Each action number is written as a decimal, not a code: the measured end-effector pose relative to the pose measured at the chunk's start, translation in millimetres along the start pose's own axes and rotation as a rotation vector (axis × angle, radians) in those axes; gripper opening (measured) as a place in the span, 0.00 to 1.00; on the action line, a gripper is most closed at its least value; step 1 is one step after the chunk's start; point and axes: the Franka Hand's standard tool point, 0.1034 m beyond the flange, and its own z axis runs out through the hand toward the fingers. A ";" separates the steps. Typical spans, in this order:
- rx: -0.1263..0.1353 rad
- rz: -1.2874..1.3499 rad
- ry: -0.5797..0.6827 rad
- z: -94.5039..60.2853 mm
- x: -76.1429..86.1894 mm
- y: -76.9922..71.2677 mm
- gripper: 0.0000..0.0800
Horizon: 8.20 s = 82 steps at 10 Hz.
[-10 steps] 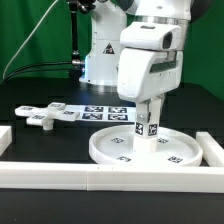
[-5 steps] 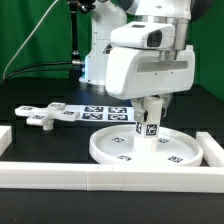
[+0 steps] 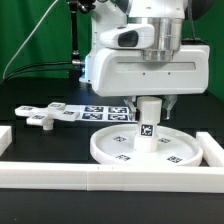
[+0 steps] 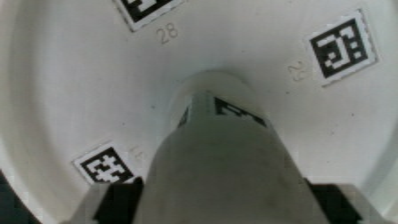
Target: Assemble round table
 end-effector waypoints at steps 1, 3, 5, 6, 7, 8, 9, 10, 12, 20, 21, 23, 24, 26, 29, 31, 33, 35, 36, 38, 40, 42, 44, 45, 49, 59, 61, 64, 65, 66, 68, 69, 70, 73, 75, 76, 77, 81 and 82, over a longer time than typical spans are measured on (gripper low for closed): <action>0.001 0.112 0.003 0.1 -0.9 0.3 0.51; 0.003 0.278 0.002 0.2 -1.3 1.2 0.51; 0.008 0.378 0.002 0.3 -1.3 2.1 0.51; 0.008 0.425 0.002 0.3 -1.4 2.4 0.51; 0.011 0.467 0.001 0.3 -1.4 2.6 0.51; 0.015 0.532 0.000 0.4 -1.5 3.0 0.51; 0.017 0.574 0.000 0.5 -1.7 3.2 0.51; 0.029 0.710 0.000 0.7 -2.6 3.6 0.51; 0.053 0.894 0.004 0.7 -3.4 5.0 0.51; 0.102 1.149 0.000 0.2 -0.9 6.0 0.75; 0.101 1.130 0.000 -0.4 -0.8 5.3 0.80; 0.109 0.993 -0.008 -12.7 -0.4 -1.6 0.81; 0.110 0.978 -0.004 -17.2 -4.0 -1.8 0.81; 0.108 0.978 -0.009 -14.2 -4.7 -2.0 0.81; 0.107 0.928 -0.018 -14.8 -6.7 -1.0 0.81; 0.124 0.877 -0.013 -30.4 -11.8 11.8 0.81; 0.125 0.848 -0.013 -38.5 -28.6 19.4 0.81; 0.124 0.804 -0.012 -37.2 -28.1 18.6 0.81; 0.123 0.708 -0.006 -37.2 -28.2 18.8 0.81; 0.093 0.540 -0.007 -42.9 -27.4 13.7 0.81; 0.058 0.228 0.001 -63.5 -24.1 23.9 0.81; 0.057 0.143 0.006 -65.3 -23.9 30.0 0.81; 0.056 0.138 0.005 -64.5 -24.1 29.3 0.81; 0.047 0.085 0.008 -60.9 -27.9 30.9 0.81; 0.027 -0.048 -0.004 -46.6 -56.3 100.3 0.81; 0.006 -0.172 -0.008 -20.8 -114.2 143.9 0.81; 0.007 -0.177 -0.010 -20.3 -113.7 141.7 0.81; -0.007 -0.277 -0.016 -4.5 -128.5 162.1 0.81; -0.025 -0.291 -0.005 -0.9 -132.3 167.9 0.81; -0.020 -0.302 -0.016 5.2 -138.8 172.1 0.81; -0.014 -0.302 -0.028 11.4 -144.2 174.8 0.81; -0.012 -0.302 -0.031 12.8 -145.5 174.2 0.81; -0.010 -0.303 -0.033 13.3 -146.3 172.9 0.81; -0.011 -0.321 -0.030 11.6 -142.1 166.5 0.81; -0.010 -0.317 -0.031 12.2 -142.9 167.0 0.81; -0.010 -0.330 -0.032 12.8 -144.1 167.4 0.81; -0.008 -0.350 -0.035 13.4 -146.0 167.7 0.81; 0.008 -0.398 -0.045 10.2 -145.2 164.6 0.81; 0.009 -0.398 -0.046 10.5 -145.5 164.5 0.81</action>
Offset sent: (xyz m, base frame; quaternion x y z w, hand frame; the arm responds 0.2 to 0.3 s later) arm -0.0045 0.0047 -0.0018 0.0039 0.0014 0.1418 0.9899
